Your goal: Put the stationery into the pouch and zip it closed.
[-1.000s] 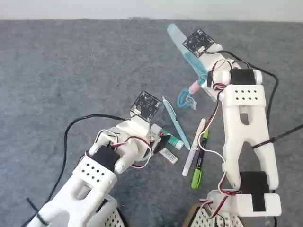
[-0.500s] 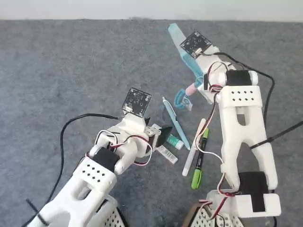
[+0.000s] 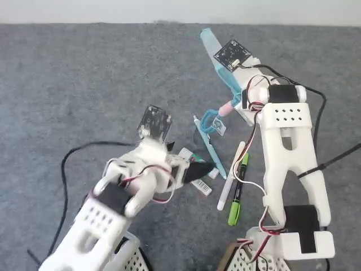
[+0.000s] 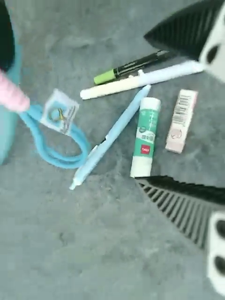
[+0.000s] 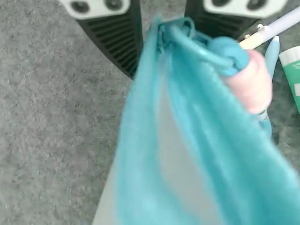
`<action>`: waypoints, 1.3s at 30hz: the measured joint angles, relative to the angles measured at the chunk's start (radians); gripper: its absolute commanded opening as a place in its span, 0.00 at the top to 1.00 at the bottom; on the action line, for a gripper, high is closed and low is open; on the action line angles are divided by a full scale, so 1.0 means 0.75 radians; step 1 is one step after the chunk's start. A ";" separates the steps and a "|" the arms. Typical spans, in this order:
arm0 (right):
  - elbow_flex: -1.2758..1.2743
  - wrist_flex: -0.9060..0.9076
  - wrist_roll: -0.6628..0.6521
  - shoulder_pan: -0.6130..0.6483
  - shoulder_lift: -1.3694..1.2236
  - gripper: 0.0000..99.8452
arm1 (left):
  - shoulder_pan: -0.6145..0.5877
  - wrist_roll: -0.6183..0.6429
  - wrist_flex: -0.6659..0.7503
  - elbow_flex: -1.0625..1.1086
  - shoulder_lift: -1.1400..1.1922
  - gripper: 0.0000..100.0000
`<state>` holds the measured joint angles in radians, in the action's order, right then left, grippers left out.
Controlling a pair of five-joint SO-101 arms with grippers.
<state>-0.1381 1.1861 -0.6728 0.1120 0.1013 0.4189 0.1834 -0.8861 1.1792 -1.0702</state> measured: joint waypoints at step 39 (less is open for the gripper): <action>-0.053 0.000 0.000 -0.065 0.002 0.99 | 0.092 0.131 -0.098 -0.734 1.395 0.78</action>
<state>-0.1780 1.1861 -0.6728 0.0629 0.1028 0.4879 0.2816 -0.9597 0.6283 -0.0238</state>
